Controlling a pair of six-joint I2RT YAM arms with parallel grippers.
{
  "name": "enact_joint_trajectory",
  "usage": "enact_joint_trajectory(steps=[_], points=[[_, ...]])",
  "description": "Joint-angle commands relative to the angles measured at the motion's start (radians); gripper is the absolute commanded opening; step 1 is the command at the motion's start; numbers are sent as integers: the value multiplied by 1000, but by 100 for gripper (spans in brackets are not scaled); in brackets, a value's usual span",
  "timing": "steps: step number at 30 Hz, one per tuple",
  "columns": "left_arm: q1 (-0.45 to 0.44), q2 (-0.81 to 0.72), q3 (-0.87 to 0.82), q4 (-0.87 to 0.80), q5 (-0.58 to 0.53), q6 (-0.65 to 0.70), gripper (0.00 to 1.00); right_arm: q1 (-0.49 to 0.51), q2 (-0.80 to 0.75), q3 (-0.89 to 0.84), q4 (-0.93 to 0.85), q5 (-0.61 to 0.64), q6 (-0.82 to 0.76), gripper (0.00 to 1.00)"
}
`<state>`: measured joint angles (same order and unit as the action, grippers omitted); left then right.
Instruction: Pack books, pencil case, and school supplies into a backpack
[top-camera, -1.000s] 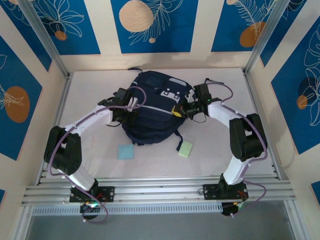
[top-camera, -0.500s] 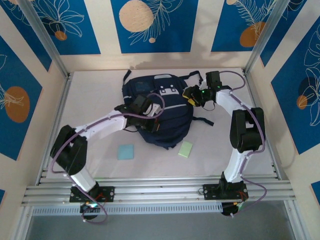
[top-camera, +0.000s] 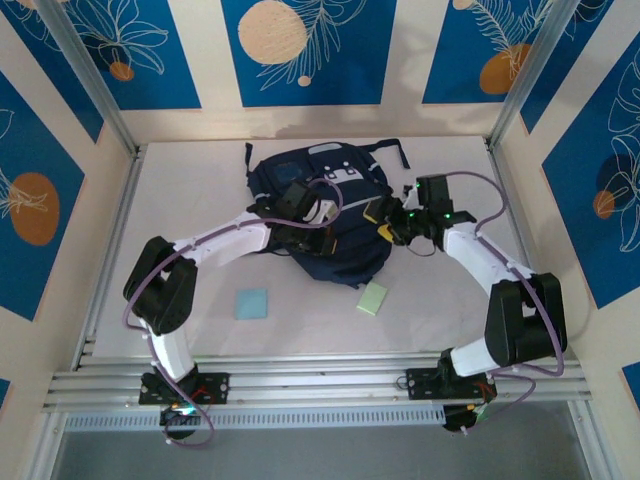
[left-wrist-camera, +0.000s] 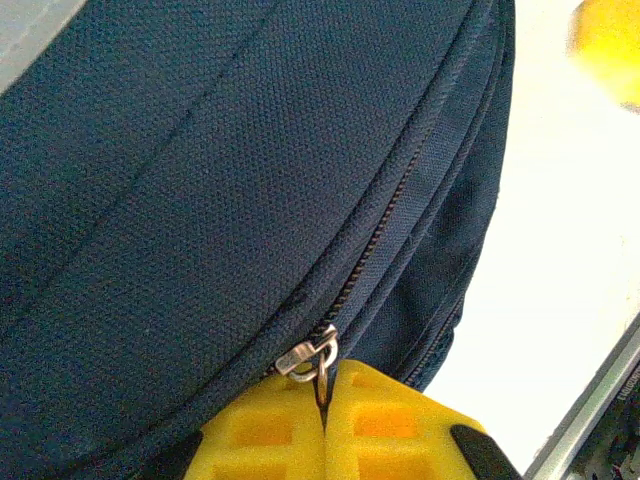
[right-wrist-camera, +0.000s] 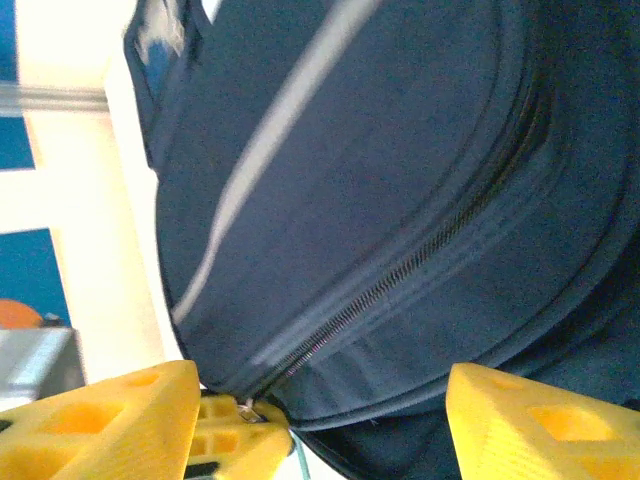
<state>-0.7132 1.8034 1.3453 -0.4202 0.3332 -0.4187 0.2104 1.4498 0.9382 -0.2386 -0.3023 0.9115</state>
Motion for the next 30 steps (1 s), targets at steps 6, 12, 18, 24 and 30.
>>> enact_joint_trajectory(steps=[6,12,18,24,30], points=[[-48,-41,-33,86,47,12,0,88,131,16,190,60,152,64],[-48,-65,-63,46,16,63,0,87,184,47,195,141,135,16],[-18,-85,-65,-108,-123,169,0,72,173,23,204,131,95,0],[100,-138,-101,-183,-316,281,0,59,160,37,148,97,18,0],[226,-131,-93,-127,-352,334,0,71,178,98,36,75,-110,0]])
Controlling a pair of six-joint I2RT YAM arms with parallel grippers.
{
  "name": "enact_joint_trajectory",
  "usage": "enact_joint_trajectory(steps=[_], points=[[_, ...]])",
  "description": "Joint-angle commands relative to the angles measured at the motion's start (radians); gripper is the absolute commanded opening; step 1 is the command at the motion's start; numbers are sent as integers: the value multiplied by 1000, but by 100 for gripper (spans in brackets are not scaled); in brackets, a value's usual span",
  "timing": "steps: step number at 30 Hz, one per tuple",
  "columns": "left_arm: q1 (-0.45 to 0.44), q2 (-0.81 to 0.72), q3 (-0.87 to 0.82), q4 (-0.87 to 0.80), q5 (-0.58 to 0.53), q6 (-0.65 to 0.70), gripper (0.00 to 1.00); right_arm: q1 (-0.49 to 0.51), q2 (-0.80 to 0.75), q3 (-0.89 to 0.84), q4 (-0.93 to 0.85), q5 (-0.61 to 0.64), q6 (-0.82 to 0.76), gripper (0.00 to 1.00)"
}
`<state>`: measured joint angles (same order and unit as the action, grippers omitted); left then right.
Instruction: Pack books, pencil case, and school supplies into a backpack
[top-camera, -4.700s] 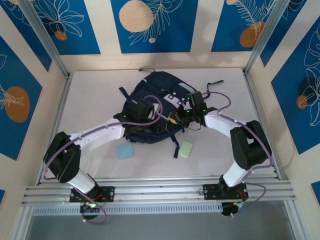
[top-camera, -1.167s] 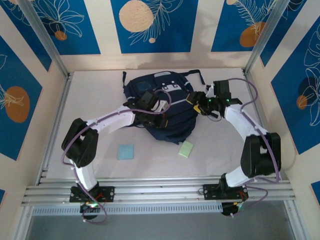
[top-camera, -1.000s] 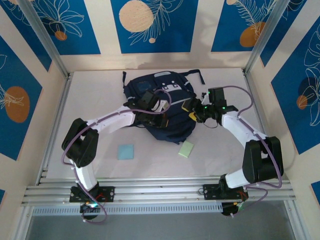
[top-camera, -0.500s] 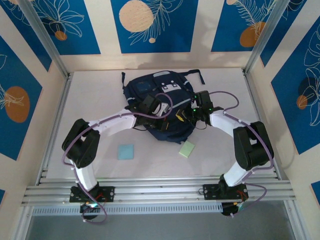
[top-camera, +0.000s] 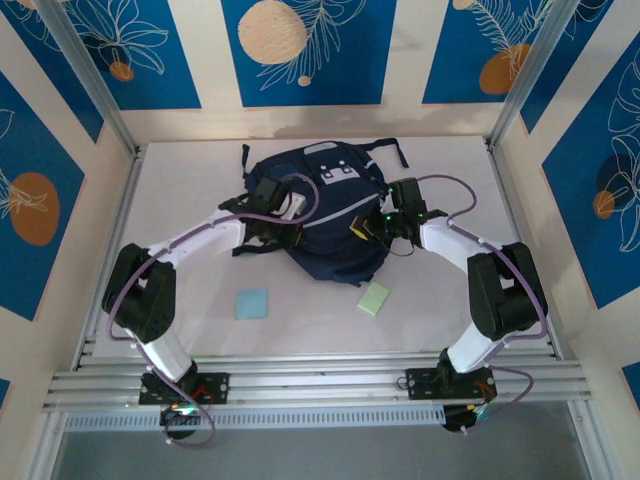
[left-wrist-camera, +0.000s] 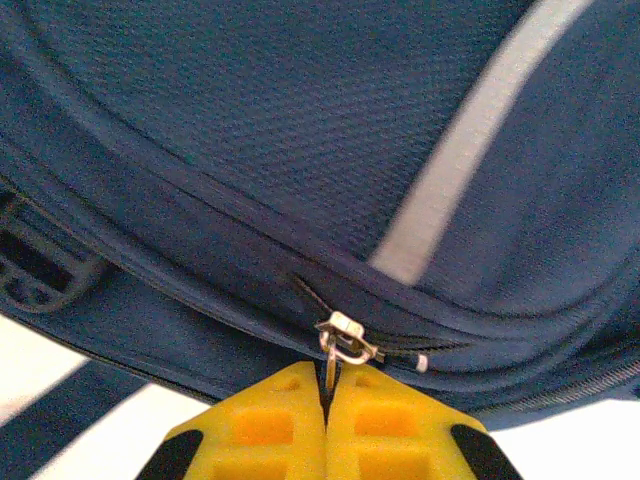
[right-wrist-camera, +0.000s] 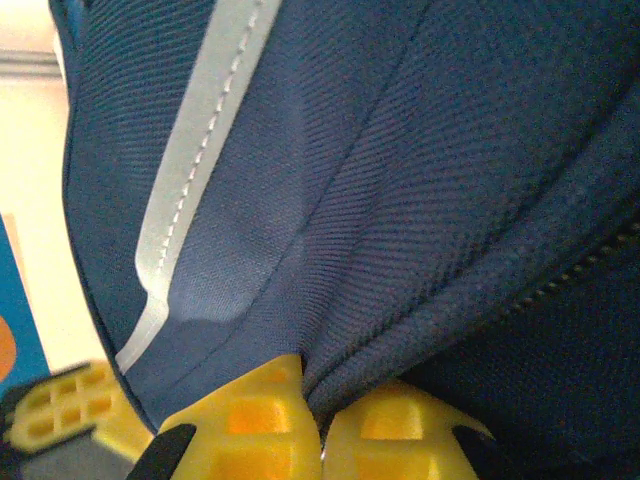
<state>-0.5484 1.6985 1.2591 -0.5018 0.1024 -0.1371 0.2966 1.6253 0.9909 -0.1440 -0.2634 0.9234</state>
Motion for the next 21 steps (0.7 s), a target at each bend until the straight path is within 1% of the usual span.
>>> enact_joint_trajectory(steps=[1,4,6,7,8,9,10,11,13,14,15,16,18,21], points=[[74,-15,1,-31,-142,54,0,-11,6,52,-67,33,-133,0],[92,30,47,-17,-179,32,0,-1,19,70,-76,0,-160,0],[93,55,80,-18,-157,5,0,10,19,80,-83,-13,-171,0],[91,61,90,-18,-140,-17,4,17,15,87,-93,-12,-176,0],[91,62,91,-13,-118,-39,15,24,6,94,-111,-5,-179,0],[91,57,87,-6,-101,-61,25,28,-5,99,-129,8,-181,8],[91,50,77,4,-79,-84,35,34,-21,103,-152,27,-182,22],[91,37,64,17,-60,-108,45,40,-41,107,-182,45,-185,41],[90,3,24,51,-34,-151,69,51,-79,113,-251,79,-190,67],[90,-16,0,76,-26,-170,81,57,-96,115,-284,95,-194,77],[90,-39,-28,104,-25,-194,95,64,-116,116,-328,117,-197,85],[90,-63,-57,133,-20,-211,100,73,-134,114,-380,140,-199,92],[90,-101,-105,190,-18,-240,100,88,-157,108,-467,178,-200,99],[90,-147,-171,282,-7,-280,100,127,-179,89,-601,245,-182,99]])
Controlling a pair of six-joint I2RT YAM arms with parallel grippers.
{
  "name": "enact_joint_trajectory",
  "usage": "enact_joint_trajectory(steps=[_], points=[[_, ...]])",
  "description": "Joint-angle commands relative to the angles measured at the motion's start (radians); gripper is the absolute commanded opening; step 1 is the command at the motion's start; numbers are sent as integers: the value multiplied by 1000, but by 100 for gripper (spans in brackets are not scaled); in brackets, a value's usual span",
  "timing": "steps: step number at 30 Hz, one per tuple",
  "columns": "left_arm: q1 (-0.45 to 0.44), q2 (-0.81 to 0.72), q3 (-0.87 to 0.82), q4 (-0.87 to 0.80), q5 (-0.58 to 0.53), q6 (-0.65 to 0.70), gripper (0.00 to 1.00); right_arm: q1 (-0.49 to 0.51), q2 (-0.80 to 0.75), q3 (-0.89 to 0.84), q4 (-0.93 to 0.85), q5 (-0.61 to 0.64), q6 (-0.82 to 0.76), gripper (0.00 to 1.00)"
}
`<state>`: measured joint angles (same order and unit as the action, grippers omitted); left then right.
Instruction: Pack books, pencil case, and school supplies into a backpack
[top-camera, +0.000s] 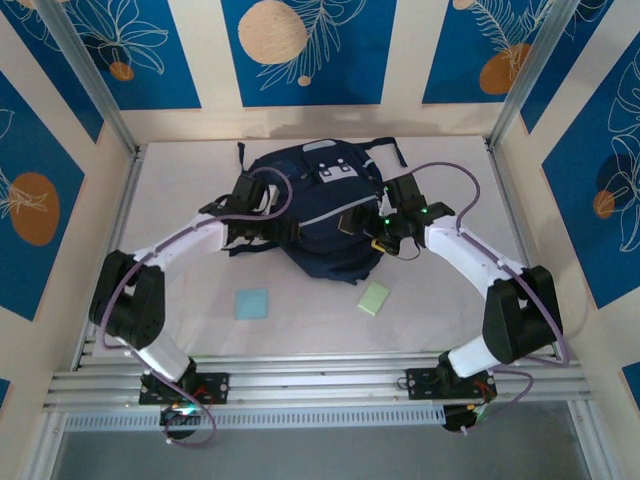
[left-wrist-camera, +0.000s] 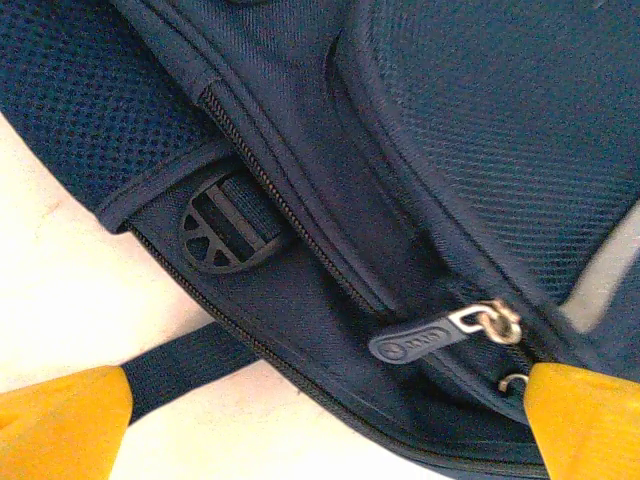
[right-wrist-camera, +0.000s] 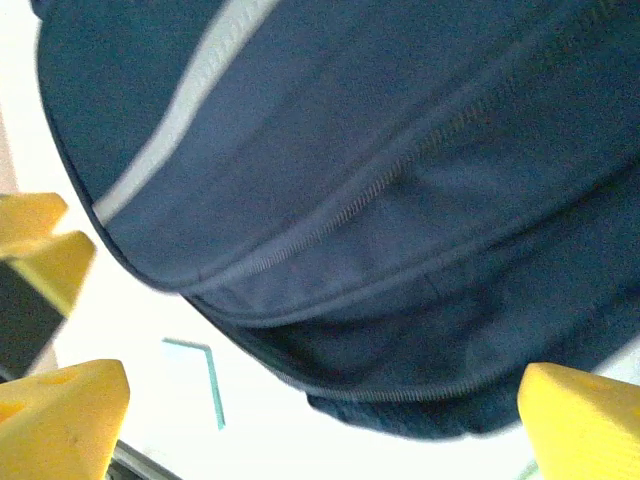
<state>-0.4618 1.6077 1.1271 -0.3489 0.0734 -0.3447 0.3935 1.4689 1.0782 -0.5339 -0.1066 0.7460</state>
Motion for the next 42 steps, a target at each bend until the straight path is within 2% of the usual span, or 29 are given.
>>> enact_joint_trajectory(steps=[1,4,7,10,13,27,37,41,42], points=[[3,-71,-61,165,33,-86,100,53,-28,-8,-255,119,8,99],[2,-111,-128,271,33,-141,100,113,-43,-54,-328,190,73,99],[2,-150,-185,320,-35,-214,100,151,-51,-109,-337,202,170,99],[2,-182,-212,320,-69,-220,100,186,-50,-150,-321,220,247,100],[2,-196,-216,288,-47,-194,100,209,-22,-172,-283,205,280,98],[2,-218,-247,226,43,-171,100,225,53,-287,-103,228,365,86],[2,-224,-245,241,64,-171,99,222,51,-319,-85,253,379,69],[0,-235,-239,238,77,-151,98,219,62,-324,-81,254,381,66],[-1,-235,-237,238,80,-146,97,217,68,-322,-78,250,379,63]])
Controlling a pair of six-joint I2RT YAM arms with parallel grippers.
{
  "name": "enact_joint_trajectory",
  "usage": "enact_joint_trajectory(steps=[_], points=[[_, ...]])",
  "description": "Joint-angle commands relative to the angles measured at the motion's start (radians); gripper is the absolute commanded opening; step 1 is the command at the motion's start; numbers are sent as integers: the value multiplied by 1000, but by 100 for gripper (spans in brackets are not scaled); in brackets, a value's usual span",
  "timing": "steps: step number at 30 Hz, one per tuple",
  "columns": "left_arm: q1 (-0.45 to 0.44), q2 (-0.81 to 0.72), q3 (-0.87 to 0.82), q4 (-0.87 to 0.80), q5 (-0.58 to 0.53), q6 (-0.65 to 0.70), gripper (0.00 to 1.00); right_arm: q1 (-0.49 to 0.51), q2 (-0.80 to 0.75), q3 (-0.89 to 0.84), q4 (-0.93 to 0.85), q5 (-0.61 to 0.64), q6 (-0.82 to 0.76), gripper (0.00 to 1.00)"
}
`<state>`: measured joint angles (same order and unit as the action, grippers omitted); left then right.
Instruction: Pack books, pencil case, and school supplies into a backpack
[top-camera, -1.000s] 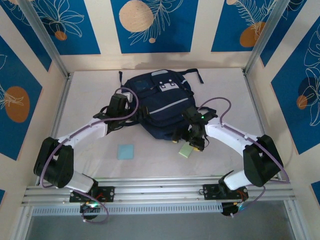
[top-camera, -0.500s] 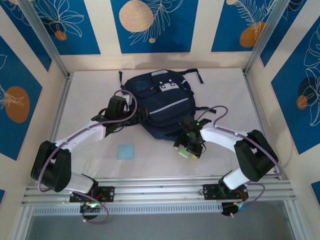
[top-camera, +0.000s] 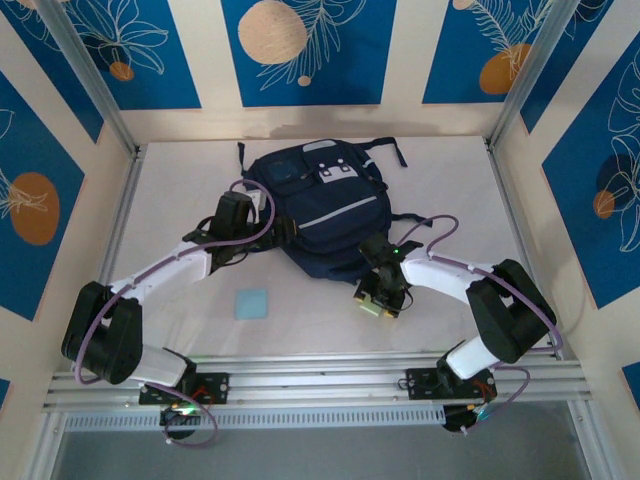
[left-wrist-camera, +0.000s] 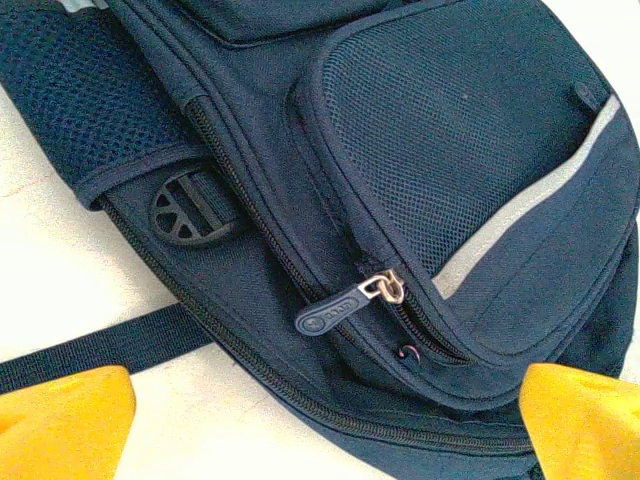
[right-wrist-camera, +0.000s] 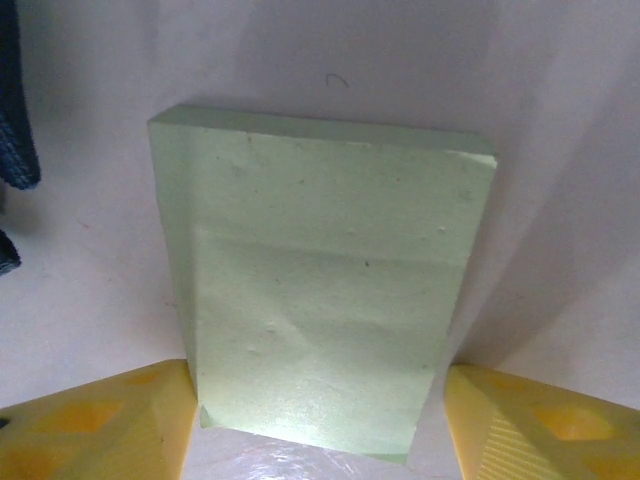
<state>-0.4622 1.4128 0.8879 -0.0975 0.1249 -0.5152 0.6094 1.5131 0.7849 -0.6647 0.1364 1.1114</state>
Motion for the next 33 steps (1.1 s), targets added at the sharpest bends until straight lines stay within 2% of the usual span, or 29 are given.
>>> enact_joint_trajectory(steps=[1,9,15,22,27,33], points=[[-1,-42,2,-14,28,27,97,1,29,-29,53,6,13,60],[-23,-42,11,-22,41,74,96,0,16,-14,33,9,-5,49],[-104,19,121,-89,28,234,94,-39,-57,55,-50,23,-93,48],[-226,170,321,-187,-19,442,93,-237,-163,114,-75,-43,-231,46],[-275,300,463,-253,7,557,90,-381,-191,154,-63,-75,-318,46],[-328,430,595,-332,-14,669,89,-520,-226,167,-5,-153,-360,44]])
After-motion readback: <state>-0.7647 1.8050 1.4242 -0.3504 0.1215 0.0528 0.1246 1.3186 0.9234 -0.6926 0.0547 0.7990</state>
